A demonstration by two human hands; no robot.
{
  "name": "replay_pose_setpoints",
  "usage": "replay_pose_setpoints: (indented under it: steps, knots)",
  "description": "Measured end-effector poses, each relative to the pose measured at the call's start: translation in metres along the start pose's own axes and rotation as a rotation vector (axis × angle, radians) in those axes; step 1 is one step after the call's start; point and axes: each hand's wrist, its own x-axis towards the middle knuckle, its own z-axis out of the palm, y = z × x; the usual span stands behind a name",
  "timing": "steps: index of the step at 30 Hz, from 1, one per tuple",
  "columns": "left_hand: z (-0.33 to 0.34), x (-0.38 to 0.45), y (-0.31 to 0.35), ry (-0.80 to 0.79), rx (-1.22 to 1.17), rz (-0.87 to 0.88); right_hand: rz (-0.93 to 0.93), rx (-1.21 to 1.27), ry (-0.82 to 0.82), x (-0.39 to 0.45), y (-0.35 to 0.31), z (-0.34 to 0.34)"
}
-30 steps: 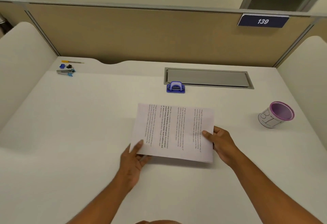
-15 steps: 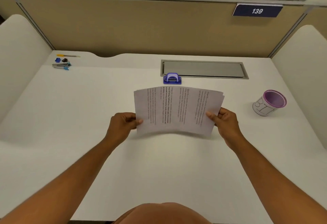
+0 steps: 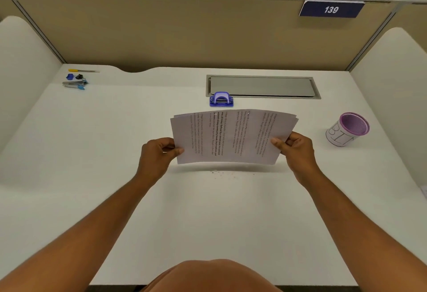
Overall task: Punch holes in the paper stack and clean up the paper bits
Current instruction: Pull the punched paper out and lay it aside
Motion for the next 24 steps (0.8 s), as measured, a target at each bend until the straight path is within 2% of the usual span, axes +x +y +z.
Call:
replay_pose_setpoints:
  steps: [3, 8, 13, 19, 24]
  knots:
    - [-0.003, -0.001, 0.002, -0.057, -0.076, -0.037, -0.008, -0.027, -0.01, 0.005, -0.005, 0.0]
    - [-0.008, -0.008, 0.001, -0.187, -0.343, -0.222, 0.022, -0.115, -0.052, 0.025, -0.02, 0.005]
    - [-0.017, -0.026, -0.005, -0.226, -0.553, -0.359, 0.062, -0.186, -0.113, 0.048, -0.039, 0.021]
    - [-0.037, -0.057, -0.023, -0.073, -0.683, -0.463, 0.058, -0.278, -0.104, 0.069, -0.053, 0.071]
    - [-0.063, -0.089, -0.045, 0.108, -0.761, -0.516, 0.074, -0.328, -0.208, 0.077, -0.061, 0.142]
